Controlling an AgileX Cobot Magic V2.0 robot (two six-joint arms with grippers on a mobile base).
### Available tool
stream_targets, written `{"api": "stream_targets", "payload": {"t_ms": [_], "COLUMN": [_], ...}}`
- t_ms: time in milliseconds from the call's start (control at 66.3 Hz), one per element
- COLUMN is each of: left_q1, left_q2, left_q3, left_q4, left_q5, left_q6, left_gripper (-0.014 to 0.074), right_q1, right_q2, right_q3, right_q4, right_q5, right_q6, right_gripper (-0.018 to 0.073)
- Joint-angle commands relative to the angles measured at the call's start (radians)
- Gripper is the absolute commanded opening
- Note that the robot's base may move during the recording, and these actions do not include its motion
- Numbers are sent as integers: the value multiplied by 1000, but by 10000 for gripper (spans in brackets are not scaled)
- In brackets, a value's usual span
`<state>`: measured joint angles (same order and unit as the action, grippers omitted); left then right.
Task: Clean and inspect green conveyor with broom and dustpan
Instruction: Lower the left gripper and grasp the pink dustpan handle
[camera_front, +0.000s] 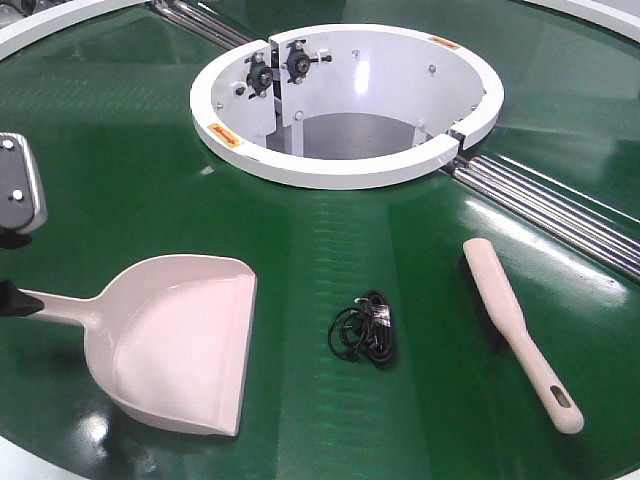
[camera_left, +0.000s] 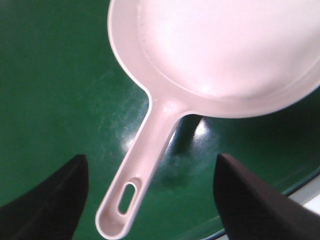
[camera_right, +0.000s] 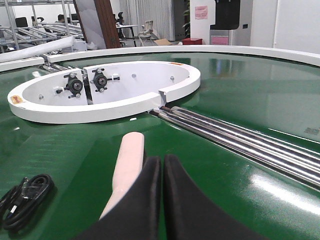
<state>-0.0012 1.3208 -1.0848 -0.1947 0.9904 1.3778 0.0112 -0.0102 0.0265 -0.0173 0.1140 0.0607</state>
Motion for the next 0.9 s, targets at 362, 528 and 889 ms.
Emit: {"api": "stream_targets", "payload": {"t_ms": [362,528,889], "left_q1": [-5,-5,-5], "left_q2": [150,208,274], "left_q3": [-32,-32,-32], "left_q4": [80,84,80], "left_q5": [-49,-61,-152], "left_q6": [175,175,195], "left_gripper": [504,504,504], "right_q1": [-6,-6,-6], "right_q2": [-18,-18,-18], "right_q3": [22,22,22], "right_q4": [-3,-3,-3], "right_q5": [-75,-75,-75], "right_q6": [-6,-6,-6], "right_gripper": [-10,-10,-10]}}
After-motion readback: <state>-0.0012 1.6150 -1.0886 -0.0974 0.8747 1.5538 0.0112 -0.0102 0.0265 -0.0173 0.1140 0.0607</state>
